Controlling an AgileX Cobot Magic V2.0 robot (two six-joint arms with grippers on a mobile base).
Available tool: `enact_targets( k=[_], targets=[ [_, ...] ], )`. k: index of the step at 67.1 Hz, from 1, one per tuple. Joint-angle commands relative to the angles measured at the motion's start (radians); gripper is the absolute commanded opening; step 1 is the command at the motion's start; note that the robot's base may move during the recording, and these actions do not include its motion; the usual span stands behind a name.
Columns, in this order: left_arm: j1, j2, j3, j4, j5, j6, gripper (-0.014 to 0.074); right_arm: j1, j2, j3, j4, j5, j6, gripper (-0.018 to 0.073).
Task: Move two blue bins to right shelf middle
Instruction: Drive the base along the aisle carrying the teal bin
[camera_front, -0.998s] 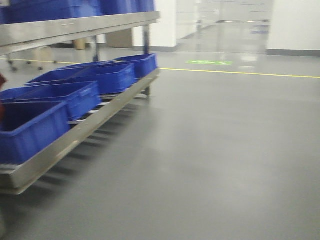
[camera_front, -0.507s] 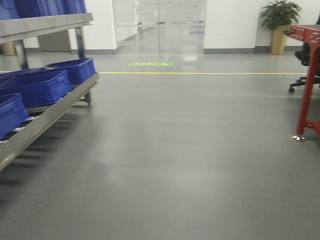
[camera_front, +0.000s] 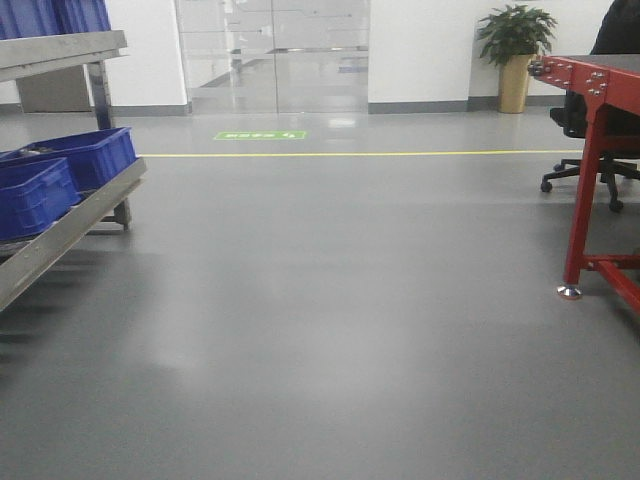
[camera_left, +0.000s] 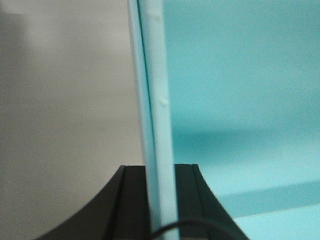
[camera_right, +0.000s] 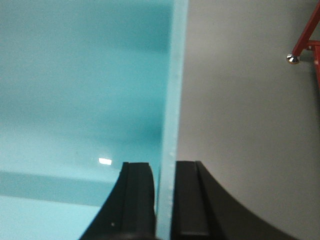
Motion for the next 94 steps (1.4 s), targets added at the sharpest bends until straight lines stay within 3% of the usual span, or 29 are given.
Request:
enact_targets(
  k=[1, 94],
  targets=[
    [-0.004, -0.020, -0.017, 0.011, -0.089, -0.001, -0.0111, 0.004, -0.022, -0.020, 0.039, -0.074, -0.014, -0.0167],
    [-0.002, -0.020, -0.017, 0.011, -0.089, -0.001, -0.0111, 0.004, -0.022, -0.020, 0.039, -0.076, -0.014, -0.0167]
  ],
)
